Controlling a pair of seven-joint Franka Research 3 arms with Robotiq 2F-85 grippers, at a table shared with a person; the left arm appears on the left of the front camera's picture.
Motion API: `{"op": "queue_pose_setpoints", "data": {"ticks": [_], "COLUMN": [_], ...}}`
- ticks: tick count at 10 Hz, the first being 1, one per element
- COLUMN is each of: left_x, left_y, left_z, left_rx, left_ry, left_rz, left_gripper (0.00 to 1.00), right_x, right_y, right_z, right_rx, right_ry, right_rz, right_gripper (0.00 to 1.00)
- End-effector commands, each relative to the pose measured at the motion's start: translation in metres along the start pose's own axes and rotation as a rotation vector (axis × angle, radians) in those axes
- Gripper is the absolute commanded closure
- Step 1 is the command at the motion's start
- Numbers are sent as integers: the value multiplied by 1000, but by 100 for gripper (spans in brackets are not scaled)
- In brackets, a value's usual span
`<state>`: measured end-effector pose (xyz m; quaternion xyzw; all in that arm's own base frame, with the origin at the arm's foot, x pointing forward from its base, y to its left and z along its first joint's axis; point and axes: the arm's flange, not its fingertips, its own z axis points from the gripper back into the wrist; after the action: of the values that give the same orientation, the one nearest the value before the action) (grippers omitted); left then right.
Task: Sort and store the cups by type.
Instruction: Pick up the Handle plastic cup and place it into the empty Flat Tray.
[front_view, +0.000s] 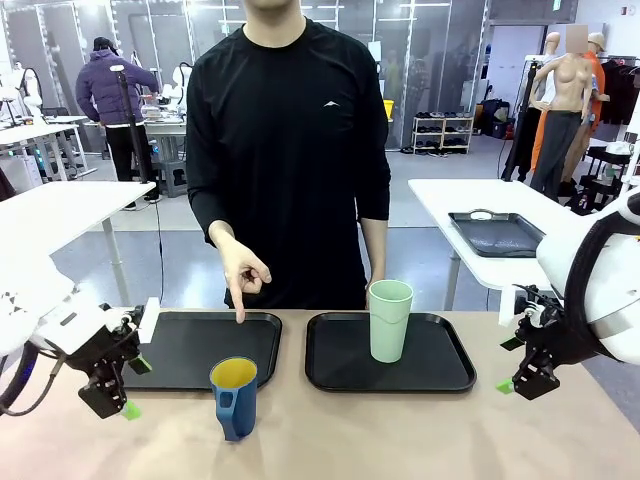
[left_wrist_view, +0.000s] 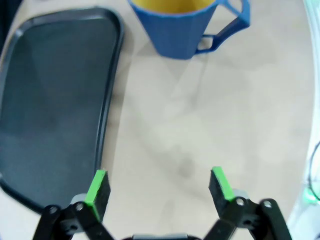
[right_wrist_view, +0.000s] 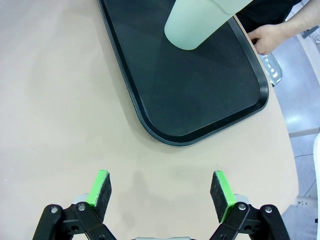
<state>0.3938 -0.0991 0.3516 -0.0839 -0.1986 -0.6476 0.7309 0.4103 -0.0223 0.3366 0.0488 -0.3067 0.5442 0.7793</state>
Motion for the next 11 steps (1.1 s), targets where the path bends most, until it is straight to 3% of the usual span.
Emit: {"op": "queue_pose_setpoints", "data": {"ticks": [1, 6, 11], "left_x": [-4, -20, -37], "left_y": [-1, -10, 1], "left_z": [-21, -55, -75], "left_rx": [-41, -111, -220], "left_ry": [-124, -376, -752], "left_rz": [-26, -46, -10], "left_gripper": [0, 0, 0], "right_x": [-1, -1, -1], "right_y": [-1, -1, -1], "right_z": [0, 0, 0], "right_rx": [-6, -6, -6], "right_ry": [-4, -4, -4], "right_rz": [-5, -5, -5], "right_gripper": [0, 0, 0]}}
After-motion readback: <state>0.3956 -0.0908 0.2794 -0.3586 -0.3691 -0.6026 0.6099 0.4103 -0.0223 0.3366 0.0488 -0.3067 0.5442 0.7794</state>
